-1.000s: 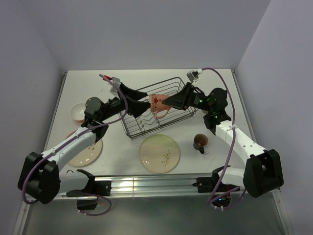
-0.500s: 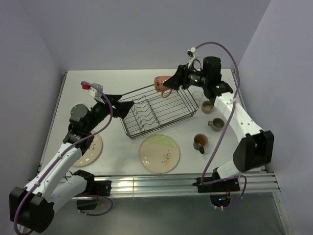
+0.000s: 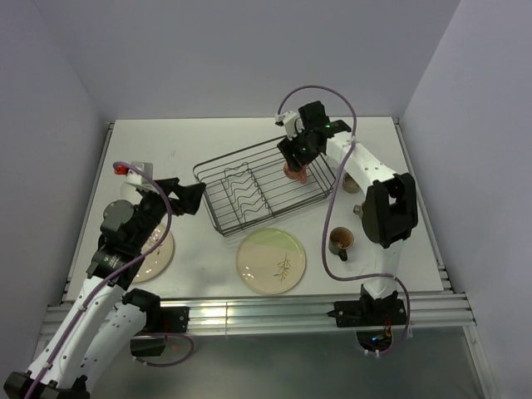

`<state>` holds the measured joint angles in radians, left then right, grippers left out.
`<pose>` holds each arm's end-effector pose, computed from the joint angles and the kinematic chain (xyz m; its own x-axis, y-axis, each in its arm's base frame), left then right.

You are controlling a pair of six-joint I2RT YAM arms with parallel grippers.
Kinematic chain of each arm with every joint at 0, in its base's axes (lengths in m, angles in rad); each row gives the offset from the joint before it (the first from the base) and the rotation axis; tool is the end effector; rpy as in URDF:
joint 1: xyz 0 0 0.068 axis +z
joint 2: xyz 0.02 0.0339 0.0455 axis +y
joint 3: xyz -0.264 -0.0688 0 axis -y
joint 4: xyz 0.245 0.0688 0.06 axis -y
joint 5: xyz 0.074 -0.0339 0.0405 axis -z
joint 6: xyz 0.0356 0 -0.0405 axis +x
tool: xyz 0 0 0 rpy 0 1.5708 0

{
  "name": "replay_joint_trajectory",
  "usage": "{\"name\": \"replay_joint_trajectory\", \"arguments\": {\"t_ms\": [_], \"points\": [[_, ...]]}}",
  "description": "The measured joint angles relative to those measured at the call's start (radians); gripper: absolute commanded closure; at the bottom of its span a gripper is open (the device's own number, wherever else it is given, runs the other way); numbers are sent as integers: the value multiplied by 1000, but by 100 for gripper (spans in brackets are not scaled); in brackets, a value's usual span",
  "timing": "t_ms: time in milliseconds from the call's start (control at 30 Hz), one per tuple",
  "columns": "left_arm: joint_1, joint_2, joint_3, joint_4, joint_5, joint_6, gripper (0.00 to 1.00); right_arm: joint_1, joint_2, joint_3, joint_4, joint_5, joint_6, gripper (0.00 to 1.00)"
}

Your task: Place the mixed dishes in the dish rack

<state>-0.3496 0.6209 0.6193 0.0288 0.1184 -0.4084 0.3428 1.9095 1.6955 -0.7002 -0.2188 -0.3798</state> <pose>0.1486 -0.0586 0.3297 -0.1557 -0.3630 -0.9187 0.4241 0.8154 -0.3940 0.3989 0.1506 0.2830 -0.5249 -0.5716 -0.6307 -0.6972 0.7138 -0.0666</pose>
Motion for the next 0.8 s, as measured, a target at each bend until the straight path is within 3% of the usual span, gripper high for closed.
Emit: {"name": "replay_joint_trajectory", "arguments": {"t_ms": [333,800], "points": [[2,-51,-64,-38,-64,-40,2,37,110,71,-10,150,-83,89],[2,-61,-76,-61,-77,-58,2,37,228,154,17,241,-106,83]]}}
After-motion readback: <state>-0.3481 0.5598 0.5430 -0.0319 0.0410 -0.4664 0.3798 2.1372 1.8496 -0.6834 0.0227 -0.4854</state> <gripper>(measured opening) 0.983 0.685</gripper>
